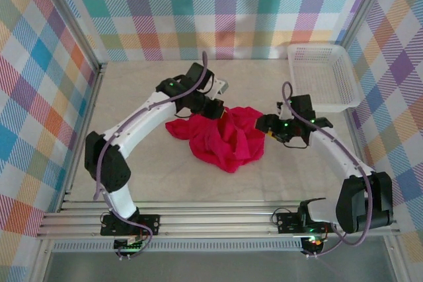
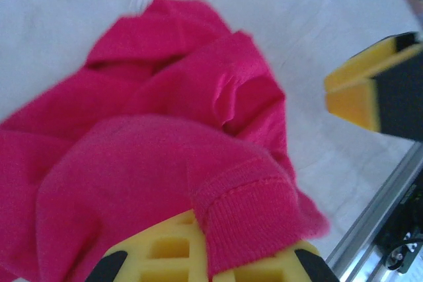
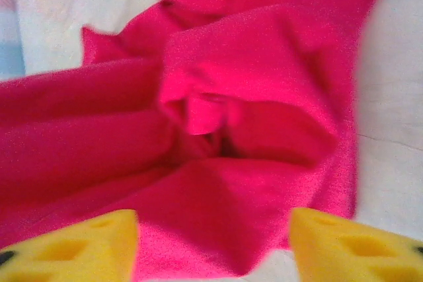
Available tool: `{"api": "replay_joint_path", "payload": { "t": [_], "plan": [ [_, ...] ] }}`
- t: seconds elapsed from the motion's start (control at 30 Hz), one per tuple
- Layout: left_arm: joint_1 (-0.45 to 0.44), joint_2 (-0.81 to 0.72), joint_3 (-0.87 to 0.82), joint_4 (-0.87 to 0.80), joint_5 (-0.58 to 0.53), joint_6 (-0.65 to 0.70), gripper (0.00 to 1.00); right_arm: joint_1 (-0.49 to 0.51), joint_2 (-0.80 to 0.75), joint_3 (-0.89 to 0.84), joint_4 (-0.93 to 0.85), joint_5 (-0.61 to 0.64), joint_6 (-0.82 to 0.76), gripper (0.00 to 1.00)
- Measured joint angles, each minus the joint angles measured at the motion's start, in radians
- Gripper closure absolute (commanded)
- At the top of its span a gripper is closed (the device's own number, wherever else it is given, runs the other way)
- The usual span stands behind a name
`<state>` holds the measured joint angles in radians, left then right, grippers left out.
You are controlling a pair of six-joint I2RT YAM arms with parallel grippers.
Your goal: Fold the inside-out t-shirt
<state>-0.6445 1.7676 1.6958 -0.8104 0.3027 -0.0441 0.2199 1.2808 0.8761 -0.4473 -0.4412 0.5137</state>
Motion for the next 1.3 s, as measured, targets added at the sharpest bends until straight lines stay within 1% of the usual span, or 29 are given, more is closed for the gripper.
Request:
{"api": "replay_joint_path", "payload": {
  "t": [0.13, 0.2, 0.3, 0.37, 0.4, 0.43, 0.5, 0.53, 0.57, 0.6, 0.63, 0.67, 0.7, 0.73, 0.77, 0.8, 0.87, 0.9, 0.93, 0.97, 1.03, 1.07, 1.1, 1.2, 1.3],
  "plan": [
    [0.0, 0.013, 0.018, -0.002, 0.0, -0.02, 1.0, 0.117, 0.003, 0.0, 0.08, -0.018, 0.006, 0.23],
    [0.0, 0.013, 0.044, -0.002, 0.0, -0.023, 1.0, 0.157, 0.021, 0.002, 0.109, -0.021, 0.006, 0.22],
    [0.0, 0.013, 0.077, -0.003, 0.0, -0.024, 1.0, 0.179, 0.085, 0.017, 0.134, -0.018, 0.006, 0.22],
    [0.0, 0.013, 0.087, -0.005, -0.001, -0.024, 1.0, 0.183, 0.136, 0.036, 0.14, -0.007, 0.006, 0.25],
    [0.0, 0.013, 0.088, -0.006, -0.001, -0.024, 1.0, 0.188, 0.162, 0.053, 0.141, 0.002, 0.006, 0.35],
    [0.0, 0.013, 0.088, -0.006, -0.001, -0.027, 1.0, 0.192, 0.185, 0.07, 0.142, 0.009, 0.009, 0.55],
    [0.003, 0.013, 0.088, -0.007, -0.001, -0.033, 1.0, 0.196, 0.214, 0.103, 0.148, 0.023, 0.008, 0.89],
    [0.006, 0.013, 0.088, -0.008, -0.002, -0.036, 1.0, 0.199, 0.222, 0.121, 0.145, 0.039, 0.01, 1.0],
    [0.007, 0.013, 0.089, -0.009, -0.005, -0.04, 0.98, 0.199, 0.222, 0.135, 0.138, 0.056, 0.01, 1.0],
    [0.011, 0.013, 0.09, -0.011, -0.005, -0.043, 0.96, 0.197, 0.217, 0.148, 0.131, 0.077, 0.01, 1.0],
    [0.016, 0.013, 0.093, -0.019, -0.006, -0.046, 0.91, 0.19, 0.208, 0.154, 0.122, 0.09, 0.01, 1.0],
    [0.023, 0.013, 0.096, -0.027, -0.008, -0.049, 0.79, 0.18, 0.191, 0.154, 0.11, 0.101, 0.009, 1.0],
    [0.031, 0.013, 0.1, -0.031, -0.008, -0.054, 0.76, 0.16, 0.168, 0.153, 0.091, 0.109, 0.009, 1.0],
    [0.041, 0.013, 0.104, -0.032, -0.011, -0.062, 0.75, 0.125, 0.135, 0.146, 0.072, 0.113, 0.005, 1.0],
    [0.05, 0.013, 0.106, -0.033, -0.016, -0.065, 0.71, 0.085, 0.103, 0.135, 0.061, 0.115, 0.002, 1.0],
    [0.061, 0.013, 0.106, -0.032, -0.025, -0.072, 0.68, 0.031, 0.06, 0.117, 0.05, 0.116, -0.003, 0.98],
    [0.085, 0.013, 0.105, -0.031, -0.043, -0.086, 0.67, -0.083, -0.019, 0.077, 0.019, 0.117, -0.024, 0.94],
    [0.098, 0.011, 0.1, -0.027, -0.049, -0.096, 0.65, -0.123, -0.039, 0.063, 0.007, 0.119, -0.034, 0.89],
    [0.117, 0.009, 0.088, -0.02, -0.053, -0.111, 0.65, -0.159, -0.053, 0.047, -0.009, 0.122, -0.044, 0.77],
    [0.141, 0.004, 0.068, -0.013, -0.053, -0.127, 0.65, -0.182, -0.055, 0.031, -0.024, 0.124, -0.056, 0.67],
    [0.195, -0.007, 0.011, 0.008, -0.053, -0.159, 0.64, -0.202, -0.033, 0.005, -0.053, 0.126, -0.065, 0.4],
    [0.22, -0.013, -0.02, 0.015, -0.054, -0.174, 0.64, -0.205, -0.014, -0.002, -0.068, 0.129, -0.064, 0.36],
    [0.25, -0.023, -0.063, 0.029, -0.055, -0.189, 0.64, -0.208, 0.011, -0.005, -0.087, 0.133, -0.068, 0.34],
    [0.34, -0.057, -0.211, 0.065, -0.057, -0.237, 0.61, -0.208, 0.051, -0.012, -0.113, 0.127, -0.055, 0.33],
    [0.414, -0.078, -0.337, 0.095, -0.057, -0.28, 0.58, -0.177, 0.035, -0.011, -0.118, 0.115, -0.035, 0.33]
  ]
}}
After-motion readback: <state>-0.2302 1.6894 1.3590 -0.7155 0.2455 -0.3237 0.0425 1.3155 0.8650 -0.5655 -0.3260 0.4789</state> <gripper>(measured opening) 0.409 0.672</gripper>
